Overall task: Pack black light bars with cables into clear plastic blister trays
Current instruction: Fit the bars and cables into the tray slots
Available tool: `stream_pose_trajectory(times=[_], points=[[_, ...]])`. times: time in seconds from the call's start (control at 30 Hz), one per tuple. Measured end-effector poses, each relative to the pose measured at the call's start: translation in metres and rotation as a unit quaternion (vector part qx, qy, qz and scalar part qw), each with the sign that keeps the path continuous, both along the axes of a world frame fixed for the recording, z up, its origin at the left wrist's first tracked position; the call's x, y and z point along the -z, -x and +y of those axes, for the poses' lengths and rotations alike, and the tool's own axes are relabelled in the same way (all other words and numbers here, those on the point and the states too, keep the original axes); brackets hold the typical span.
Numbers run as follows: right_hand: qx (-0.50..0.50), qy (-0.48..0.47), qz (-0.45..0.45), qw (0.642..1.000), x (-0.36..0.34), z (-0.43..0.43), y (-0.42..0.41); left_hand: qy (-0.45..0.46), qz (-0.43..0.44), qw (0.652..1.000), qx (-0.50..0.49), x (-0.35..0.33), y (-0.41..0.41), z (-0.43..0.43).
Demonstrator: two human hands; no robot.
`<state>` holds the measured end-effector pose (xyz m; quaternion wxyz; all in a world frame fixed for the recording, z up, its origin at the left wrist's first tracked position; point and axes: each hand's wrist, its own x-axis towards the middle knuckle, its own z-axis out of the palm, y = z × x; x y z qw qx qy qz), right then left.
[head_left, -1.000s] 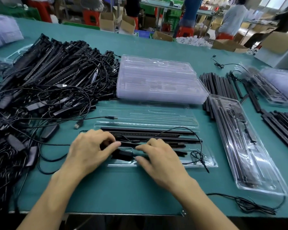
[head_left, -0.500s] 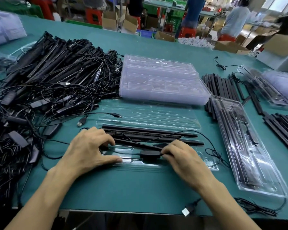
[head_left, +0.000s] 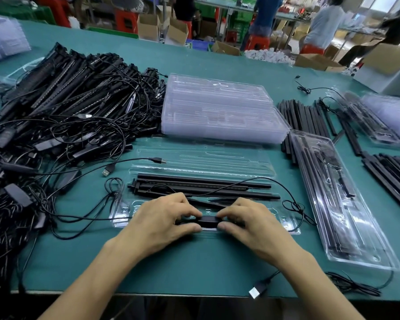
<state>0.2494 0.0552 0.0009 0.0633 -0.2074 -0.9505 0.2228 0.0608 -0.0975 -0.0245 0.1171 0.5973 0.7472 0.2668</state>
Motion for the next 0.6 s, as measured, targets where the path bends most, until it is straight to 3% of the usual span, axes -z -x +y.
stream_pose_trajectory(times=[0.17,0.4,0.6], points=[[-0.016,-0.050,-0.036,0.998,-0.0023,-0.0044,0.0089,0.005,-0.005,1.000,0.002,-0.0019,0.0005,0.0036],[-0.024,-0.045,-0.043,0.998,-0.0015,-0.0032,0.0082,0.004,-0.015,1.000,0.000,-0.0034,0.0032,0.0105],[-0.017,-0.058,0.005,0.998,0.0003,-0.0047,0.0077,-0.008,0.018,0.999,-0.035,-0.0006,0.0007,0.0095]])
